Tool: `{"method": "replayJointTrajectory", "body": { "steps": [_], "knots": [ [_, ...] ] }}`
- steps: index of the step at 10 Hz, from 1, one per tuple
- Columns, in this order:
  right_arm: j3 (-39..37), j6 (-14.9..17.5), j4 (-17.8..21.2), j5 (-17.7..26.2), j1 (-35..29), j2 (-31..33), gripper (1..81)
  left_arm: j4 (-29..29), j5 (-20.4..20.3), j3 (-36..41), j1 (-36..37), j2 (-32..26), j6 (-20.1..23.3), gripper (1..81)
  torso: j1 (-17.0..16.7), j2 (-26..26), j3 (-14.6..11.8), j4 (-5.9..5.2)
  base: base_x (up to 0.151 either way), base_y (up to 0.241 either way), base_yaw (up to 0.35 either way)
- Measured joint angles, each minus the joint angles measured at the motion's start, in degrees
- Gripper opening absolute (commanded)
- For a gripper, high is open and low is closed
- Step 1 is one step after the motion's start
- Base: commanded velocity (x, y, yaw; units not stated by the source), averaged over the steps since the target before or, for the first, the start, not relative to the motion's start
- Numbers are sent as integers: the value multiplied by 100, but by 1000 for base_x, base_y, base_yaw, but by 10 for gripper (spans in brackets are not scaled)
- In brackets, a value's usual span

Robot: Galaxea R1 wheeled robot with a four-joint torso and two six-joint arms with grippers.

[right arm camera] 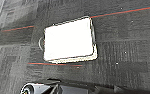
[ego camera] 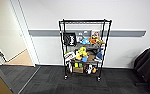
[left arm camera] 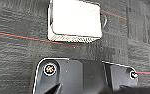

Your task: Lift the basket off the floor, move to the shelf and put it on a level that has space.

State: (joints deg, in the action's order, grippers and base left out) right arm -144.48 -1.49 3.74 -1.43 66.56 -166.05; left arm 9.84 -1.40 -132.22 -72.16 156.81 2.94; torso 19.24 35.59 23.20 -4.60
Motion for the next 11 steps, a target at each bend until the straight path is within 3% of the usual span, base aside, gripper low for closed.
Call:
{"method": "replayJointTrajectory", "body": {
  "steps": [2,6,11],
  "knots": [
    [0,0,6,2,-24,17,811,0,-35,-135,52,74,1,811,179,312,135,-2,0,0,0],
    [11,0,11,49,-311,-2,811,44,-33,-260,168,146,0,811,656,1055,824,-2,0,0,0],
    [72,0,11,236,-608,0,811,55,-46,-256,308,177,-10,811,1305,2066,1764,-168,0,0,0]
  ]
}}
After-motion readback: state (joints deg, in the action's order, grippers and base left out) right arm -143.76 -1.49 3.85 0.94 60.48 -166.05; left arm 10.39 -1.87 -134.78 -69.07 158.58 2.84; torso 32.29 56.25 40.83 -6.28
